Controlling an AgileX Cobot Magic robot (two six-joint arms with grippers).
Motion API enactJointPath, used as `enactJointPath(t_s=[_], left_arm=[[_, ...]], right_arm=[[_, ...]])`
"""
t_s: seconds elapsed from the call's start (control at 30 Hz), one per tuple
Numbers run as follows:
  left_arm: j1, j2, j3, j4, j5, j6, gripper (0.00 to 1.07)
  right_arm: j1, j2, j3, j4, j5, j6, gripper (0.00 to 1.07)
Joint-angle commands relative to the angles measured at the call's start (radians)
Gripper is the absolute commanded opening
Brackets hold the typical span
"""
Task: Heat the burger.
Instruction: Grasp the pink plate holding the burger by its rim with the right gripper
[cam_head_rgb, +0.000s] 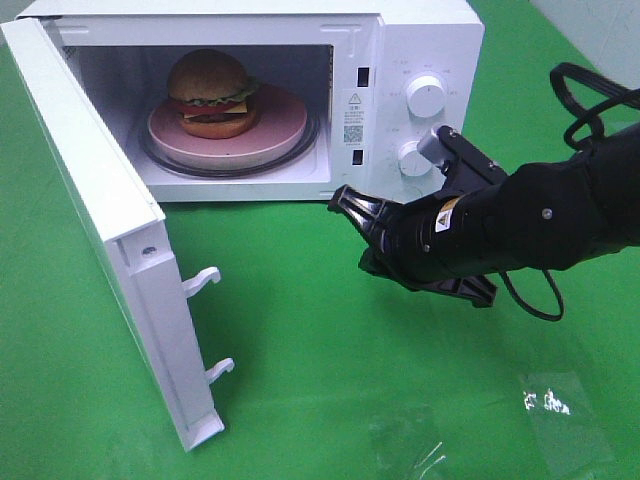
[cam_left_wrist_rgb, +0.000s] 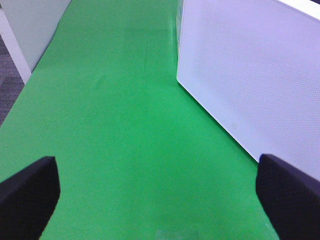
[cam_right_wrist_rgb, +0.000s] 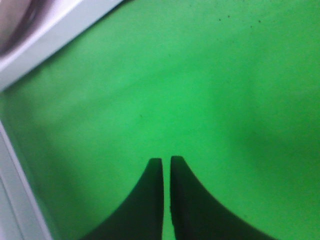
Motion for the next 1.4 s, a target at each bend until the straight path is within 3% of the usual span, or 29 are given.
enactJointPath(t_s=[0.03, 0.33, 0.67, 0.87, 0.93, 1.1, 1.23, 1.4], left_arm=[[0.003, -0.018, 0.004, 0.000, -0.008, -0.002, 1.00], [0.003, -0.018, 0.004, 0.000, -0.008, -0.002, 1.00], [0.003, -0.018, 0.004, 0.000, -0.008, -0.002, 1.00], [0.003, -0.018, 0.004, 0.000, -0.008, -0.002, 1.00], [0.003, -0.018, 0.004, 0.000, -0.008, -0.002, 1.00], [0.003, -0.018, 0.004, 0.000, -0.008, -0.002, 1.00], [0.003, -0.018, 0.004, 0.000, -0.008, -0.002, 1.00], [0.003, -0.018, 0.004, 0.000, -0.008, -0.002, 1.00]], right_arm=[[-0.004, -0.029, -0.002, -0.025, 0.092, -0.114, 0.06], [-0.004, -0.081, -0.025, -0.025, 0.349, -0.401, 0.08], [-0.004, -0.081, -0.170, -0.033, 0.745, -0.838, 0.11], [-0.004, -0.082, -0.268, -0.099, 0.923, -0.965, 0.13], [-0.004, -0.084, -0.324, -0.185, 0.995, -1.052, 0.13], [-0.004, -0.084, -0.354, -0.260, 0.988, -1.100, 0.13], [-0.004, -0.084, -0.379, -0.404, 0.930, -1.195, 0.14], [-0.004, -0.084, -0.379, -0.445, 0.861, -1.301, 0.15]])
